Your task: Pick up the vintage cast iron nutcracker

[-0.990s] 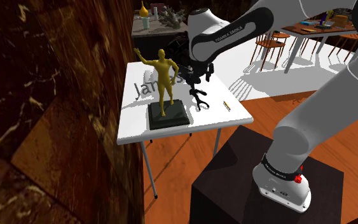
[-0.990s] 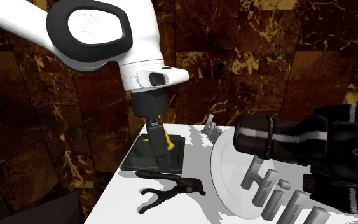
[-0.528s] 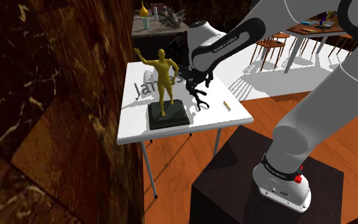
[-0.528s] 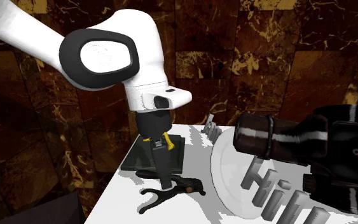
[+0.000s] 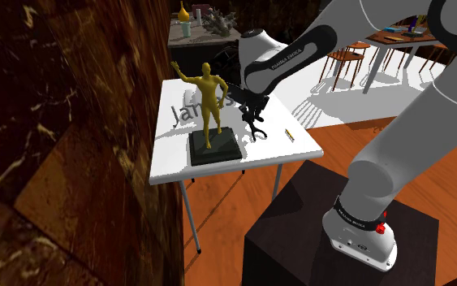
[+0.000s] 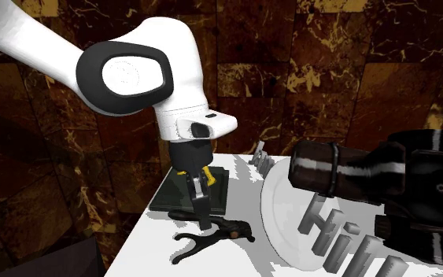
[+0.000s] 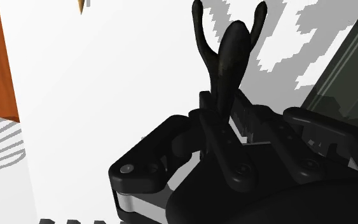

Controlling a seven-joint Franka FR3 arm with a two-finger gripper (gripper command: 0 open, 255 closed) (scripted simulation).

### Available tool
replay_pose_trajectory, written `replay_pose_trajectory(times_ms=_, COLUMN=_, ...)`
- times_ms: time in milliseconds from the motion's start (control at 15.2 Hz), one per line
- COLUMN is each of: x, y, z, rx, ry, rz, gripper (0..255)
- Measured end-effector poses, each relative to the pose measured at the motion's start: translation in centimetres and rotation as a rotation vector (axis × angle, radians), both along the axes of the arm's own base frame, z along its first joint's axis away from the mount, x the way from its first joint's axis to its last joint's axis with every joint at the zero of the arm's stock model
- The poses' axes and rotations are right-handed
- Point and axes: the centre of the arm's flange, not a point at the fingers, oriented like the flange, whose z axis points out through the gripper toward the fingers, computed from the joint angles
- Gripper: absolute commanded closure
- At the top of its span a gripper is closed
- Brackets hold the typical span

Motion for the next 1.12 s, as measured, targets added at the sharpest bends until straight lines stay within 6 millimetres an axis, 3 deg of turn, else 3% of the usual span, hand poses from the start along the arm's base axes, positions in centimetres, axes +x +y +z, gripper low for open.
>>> replay_pose_trajectory(times_ms=396, x=0.0, y=0.0, z=0.5, rx=0.0, ry=0.0, rz=0.0, gripper=255)
replay_pose_trajectory(times_ms=1122, x=0.0, y=-0.1, z=6.3, rx=0.0, ry=0.0, rz=0.0, gripper=255)
